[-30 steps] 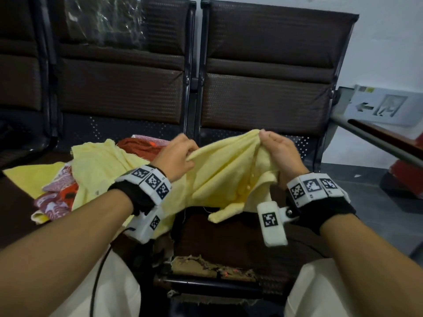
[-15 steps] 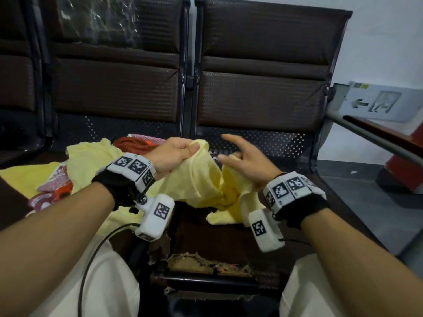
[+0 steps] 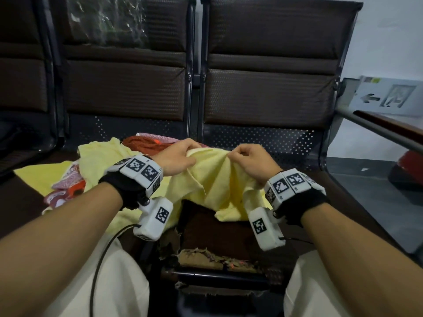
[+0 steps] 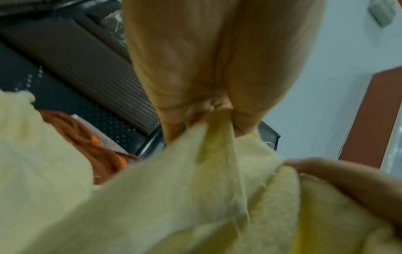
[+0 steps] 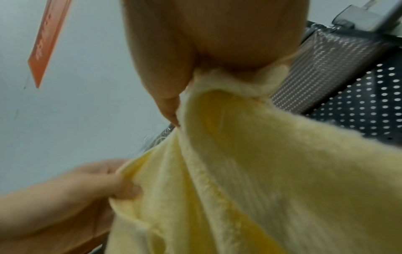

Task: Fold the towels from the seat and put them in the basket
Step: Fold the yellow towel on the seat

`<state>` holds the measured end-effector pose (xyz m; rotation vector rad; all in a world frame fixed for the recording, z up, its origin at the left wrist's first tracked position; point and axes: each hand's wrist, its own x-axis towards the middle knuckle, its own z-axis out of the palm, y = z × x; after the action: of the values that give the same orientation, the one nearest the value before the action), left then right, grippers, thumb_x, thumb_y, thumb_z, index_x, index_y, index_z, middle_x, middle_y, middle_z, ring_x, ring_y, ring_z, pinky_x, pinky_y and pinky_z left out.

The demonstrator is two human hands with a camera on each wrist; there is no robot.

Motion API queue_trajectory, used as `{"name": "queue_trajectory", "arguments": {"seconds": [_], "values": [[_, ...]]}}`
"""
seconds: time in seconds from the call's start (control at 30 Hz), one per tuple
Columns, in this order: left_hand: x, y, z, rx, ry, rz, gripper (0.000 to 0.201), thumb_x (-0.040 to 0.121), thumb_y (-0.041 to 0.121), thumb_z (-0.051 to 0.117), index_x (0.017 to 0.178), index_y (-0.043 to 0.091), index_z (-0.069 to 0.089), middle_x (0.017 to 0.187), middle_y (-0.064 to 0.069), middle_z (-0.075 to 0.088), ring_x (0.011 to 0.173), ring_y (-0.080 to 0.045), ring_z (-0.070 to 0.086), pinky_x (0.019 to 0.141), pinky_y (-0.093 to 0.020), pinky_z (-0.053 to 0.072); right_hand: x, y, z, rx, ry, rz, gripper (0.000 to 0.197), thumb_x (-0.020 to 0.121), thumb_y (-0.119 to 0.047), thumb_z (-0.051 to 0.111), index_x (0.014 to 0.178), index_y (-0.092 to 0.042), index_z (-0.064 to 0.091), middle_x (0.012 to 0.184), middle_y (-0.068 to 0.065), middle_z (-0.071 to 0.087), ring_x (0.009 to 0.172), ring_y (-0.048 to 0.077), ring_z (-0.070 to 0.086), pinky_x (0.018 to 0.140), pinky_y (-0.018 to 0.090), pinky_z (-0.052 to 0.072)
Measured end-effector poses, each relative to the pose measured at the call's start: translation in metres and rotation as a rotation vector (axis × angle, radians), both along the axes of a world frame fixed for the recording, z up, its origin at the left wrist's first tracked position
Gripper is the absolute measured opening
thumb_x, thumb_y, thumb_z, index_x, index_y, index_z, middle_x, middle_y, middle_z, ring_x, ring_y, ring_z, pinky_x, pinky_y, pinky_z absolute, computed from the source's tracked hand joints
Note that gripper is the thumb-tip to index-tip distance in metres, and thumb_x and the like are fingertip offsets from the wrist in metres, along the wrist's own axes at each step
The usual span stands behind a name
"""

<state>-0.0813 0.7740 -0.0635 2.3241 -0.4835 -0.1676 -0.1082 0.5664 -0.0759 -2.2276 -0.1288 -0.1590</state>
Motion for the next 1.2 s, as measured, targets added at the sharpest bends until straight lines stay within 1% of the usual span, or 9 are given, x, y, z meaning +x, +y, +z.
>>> {"name": "queue_trajectory", "arguments": {"seconds": [0.2, 0.33, 0.4, 0.53, 0.67, 0.77, 0.83, 0.9, 1.2], "values": [[0.008, 0.018, -0.013, -0.04, -0.072, 0.186, 0.007, 0.087, 0.017, 0.063, 0.085, 0.017, 0.057, 0.089, -0.004, 0.063, 0.072, -0.016, 0.064, 0.057, -0.033, 0.058, -0.001, -0.017, 0.009, 0.105, -0.096, -0.161, 0.022, 0.089, -0.026, 0.06, 0.067, -0.024, 0.062, 0.071, -0.012, 0.059, 0.07, 0.004, 0.053, 0.065, 0.02, 0.042], [0.006, 0.011, -0.011, -0.098, -0.009, 0.171, 0.009, 0.088, 0.022, 0.063, 0.084, 0.014, 0.063, 0.087, -0.006, 0.067, 0.084, -0.024, 0.063, 0.075, -0.039, 0.053, -0.005, -0.031, 0.011, 0.234, -0.048, -0.273, 0.015, 0.086, -0.023, 0.066, 0.071, -0.024, 0.065, 0.082, -0.004, 0.066, 0.082, 0.013, 0.06, 0.077, 0.029, 0.05], [0.001, 0.001, -0.012, -0.26, 0.107, 0.169, 0.009, 0.09, 0.02, 0.06, 0.082, 0.016, 0.061, 0.081, -0.007, 0.064, 0.077, -0.023, 0.06, 0.07, -0.036, 0.049, -0.009, -0.03, 0.01, 0.379, 0.039, -0.284, 0.002, 0.083, -0.015, 0.069, 0.084, -0.016, 0.067, 0.091, 0.006, 0.067, 0.086, 0.021, 0.063, 0.083, 0.037, 0.053], [-0.005, -0.017, -0.006, -0.583, 0.3, 0.194, 0.013, 0.089, 0.025, 0.063, 0.096, 0.015, 0.066, 0.07, -0.003, 0.059, 0.057, -0.015, 0.052, 0.049, -0.025, 0.041, -0.018, -0.023, 0.014, 0.65, 0.182, -0.084, 0.022, 0.079, 0.006, 0.068, 0.098, -0.006, 0.066, 0.083, 0.006, 0.063, 0.069, 0.014, 0.064, 0.059, 0.024, 0.053], [0.0, -0.025, -0.002, -0.713, 0.414, 0.256, 0.023, 0.084, 0.036, 0.067, 0.089, 0.014, 0.065, 0.051, 0.004, 0.05, 0.039, -0.008, 0.041, 0.034, -0.012, 0.024, -0.027, -0.022, 0.018, 0.687, 0.21, 0.082, 0.029, 0.072, 0.014, 0.067, 0.092, -0.007, 0.072, 0.093, 0.016, 0.071, 0.088, 0.028, 0.067, 0.077, 0.027, 0.051], [0.006, -0.025, -0.004, -0.707, 0.442, 0.335, 0.025, 0.08, 0.038, 0.071, 0.076, 0.014, 0.064, 0.058, -0.003, 0.056, 0.052, -0.017, 0.049, 0.044, -0.02, 0.037, -0.027, -0.021, 0.01, 0.461, 0.191, 0.077, 0.024, 0.073, 0.011, 0.07, 0.088, -0.008, 0.073, 0.083, 0.012, 0.073, 0.081, 0.026, 0.07, 0.072, 0.027, 0.054], [0.01, -0.022, -0.007, -0.664, 0.428, 0.354, 0.032, 0.078, 0.039, 0.071, 0.09, 0.009, 0.069, 0.083, -0.012, 0.069, 0.077, -0.028, 0.065, 0.072, -0.037, 0.055, -0.025, -0.023, 0.002, 0.189, 0.221, 0.099, 0.019, 0.079, 0.006, 0.068, 0.091, -0.009, 0.071, 0.081, 0.007, 0.071, 0.071, 0.012, 0.069, 0.061, 0.017, 0.052], [0.012, -0.018, -0.01, -0.602, 0.397, 0.379, 0.04, 0.078, 0.041, 0.071, 0.102, 0.009, 0.069, 0.1, -0.015, 0.071, 0.096, -0.032, 0.066, 0.094, -0.047, 0.05, -0.022, -0.025, -0.007, -0.032, 0.281, 0.126, 0.014, 0.086, -0.004, 0.065, 0.096, -0.01, 0.071, 0.086, 0.005, 0.071, 0.072, 0.007, 0.067, 0.061, 0.014, 0.052], [0.016, 0.018, -0.023, -0.393, 0.349, 0.358, 0.036, 0.075, 0.048, 0.072, 0.071, 0.012, 0.067, 0.079, -0.011, 0.064, 0.077, -0.023, 0.058, 0.077, -0.039, 0.049, -0.014, 0.009, -0.036, -0.665, -0.018, 0.407, 0.023, 0.081, -0.023, 0.069, 0.104, -0.025, 0.069, 0.1, -0.01, 0.059, 0.098, 0.007, 0.05, 0.089, 0.025, 0.042]]}}
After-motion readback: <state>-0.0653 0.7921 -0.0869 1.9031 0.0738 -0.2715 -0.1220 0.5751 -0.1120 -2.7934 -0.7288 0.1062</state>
